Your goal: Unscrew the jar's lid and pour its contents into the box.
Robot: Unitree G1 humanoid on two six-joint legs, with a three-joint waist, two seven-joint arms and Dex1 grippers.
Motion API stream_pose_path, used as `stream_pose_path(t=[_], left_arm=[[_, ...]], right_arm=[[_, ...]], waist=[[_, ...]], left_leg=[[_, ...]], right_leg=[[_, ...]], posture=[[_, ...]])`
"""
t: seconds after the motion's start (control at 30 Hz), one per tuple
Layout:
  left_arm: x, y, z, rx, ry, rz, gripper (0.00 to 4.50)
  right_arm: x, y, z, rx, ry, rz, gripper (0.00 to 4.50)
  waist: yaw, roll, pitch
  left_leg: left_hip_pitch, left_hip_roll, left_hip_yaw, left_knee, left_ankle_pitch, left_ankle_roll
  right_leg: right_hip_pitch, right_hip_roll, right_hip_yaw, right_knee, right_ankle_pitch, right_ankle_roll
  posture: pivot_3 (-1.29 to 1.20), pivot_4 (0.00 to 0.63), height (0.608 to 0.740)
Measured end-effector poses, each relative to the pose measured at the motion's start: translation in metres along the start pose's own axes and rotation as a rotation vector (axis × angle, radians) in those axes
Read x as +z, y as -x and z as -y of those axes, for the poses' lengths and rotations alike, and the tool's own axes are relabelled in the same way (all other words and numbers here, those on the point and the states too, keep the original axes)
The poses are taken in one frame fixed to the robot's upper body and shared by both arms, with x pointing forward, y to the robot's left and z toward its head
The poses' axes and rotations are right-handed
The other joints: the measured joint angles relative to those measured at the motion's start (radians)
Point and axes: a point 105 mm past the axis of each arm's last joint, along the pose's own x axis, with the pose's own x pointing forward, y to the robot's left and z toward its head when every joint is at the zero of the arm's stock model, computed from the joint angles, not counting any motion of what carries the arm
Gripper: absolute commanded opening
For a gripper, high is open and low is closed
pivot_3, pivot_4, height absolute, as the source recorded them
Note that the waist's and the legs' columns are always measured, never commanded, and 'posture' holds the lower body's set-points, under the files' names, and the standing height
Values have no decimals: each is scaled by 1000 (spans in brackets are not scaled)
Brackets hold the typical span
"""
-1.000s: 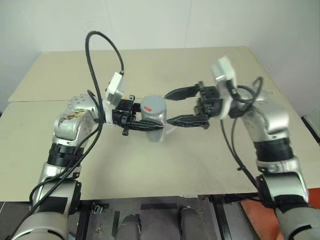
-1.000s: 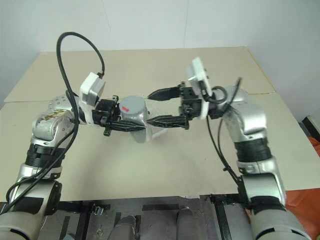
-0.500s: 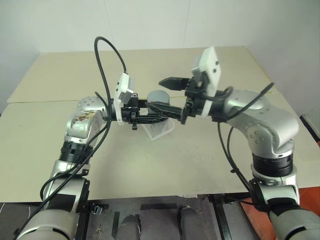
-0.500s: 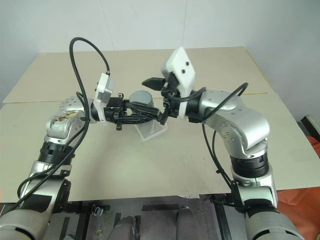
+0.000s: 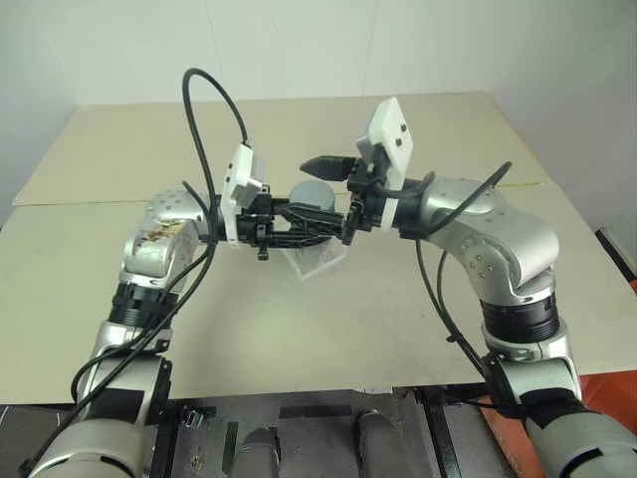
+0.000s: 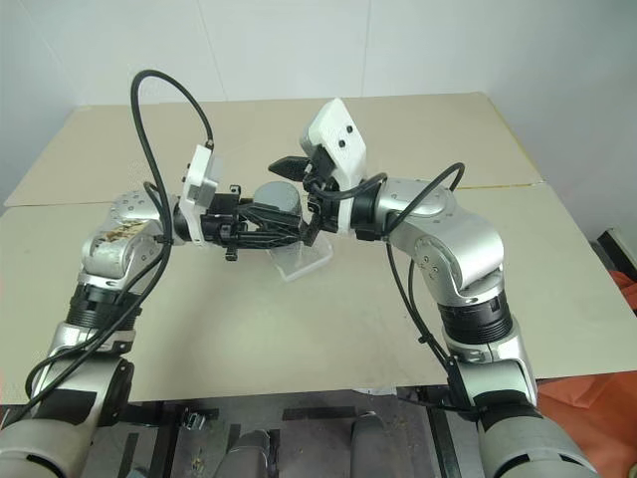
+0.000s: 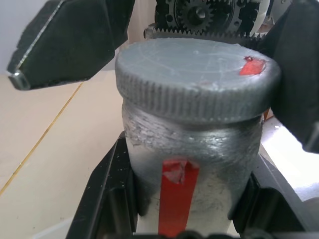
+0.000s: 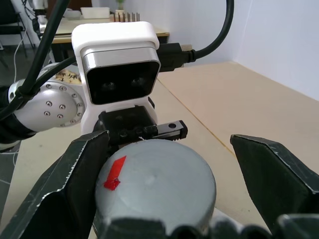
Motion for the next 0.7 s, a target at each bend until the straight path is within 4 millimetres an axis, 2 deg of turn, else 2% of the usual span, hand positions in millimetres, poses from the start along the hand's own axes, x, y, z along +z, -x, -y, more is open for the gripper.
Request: stream_pose_path(t=[0.27,0.4,0.43,0.6,0.7], left_arm=[[-6,21,-2,53,31,-47,1928],[-2,29,6,18,19,-34,1928],[-1,30,7,18,13,-35,1928],[-1,29,10,13,7,-35,1928],[-4,26,10,24,17,-21,1928]], right_arm=[[-5,15,4,8,14,-40,4453],[-3,50,40,-177,11,-49,4453],[-3,53,42,-190,8,-47,4453],[-10,56,33,-150,-5,-51,4453],[-4,54,24,-108,7,-25,4453]], waist=[[0,0,0],[11,0,0],[12,0,0],[5,0,0],[3,0,0]], left_leg=[[0,0,0,0,0,0],[0,0,0,0,0,0],[0,0,0,0,0,0],[0,0,0,0,0,0],[0,0,0,0,0,0]], right_leg=[[0,0,0,0,0,0],[0,0,0,-1,0,0],[0,0,0,0,0,0],[0,0,0,0,0,0],[0,0,0,0,0,0]], posture=[[0,150,740],[0,150,740],[0,150,740],[0,150,740],[0,150,740]])
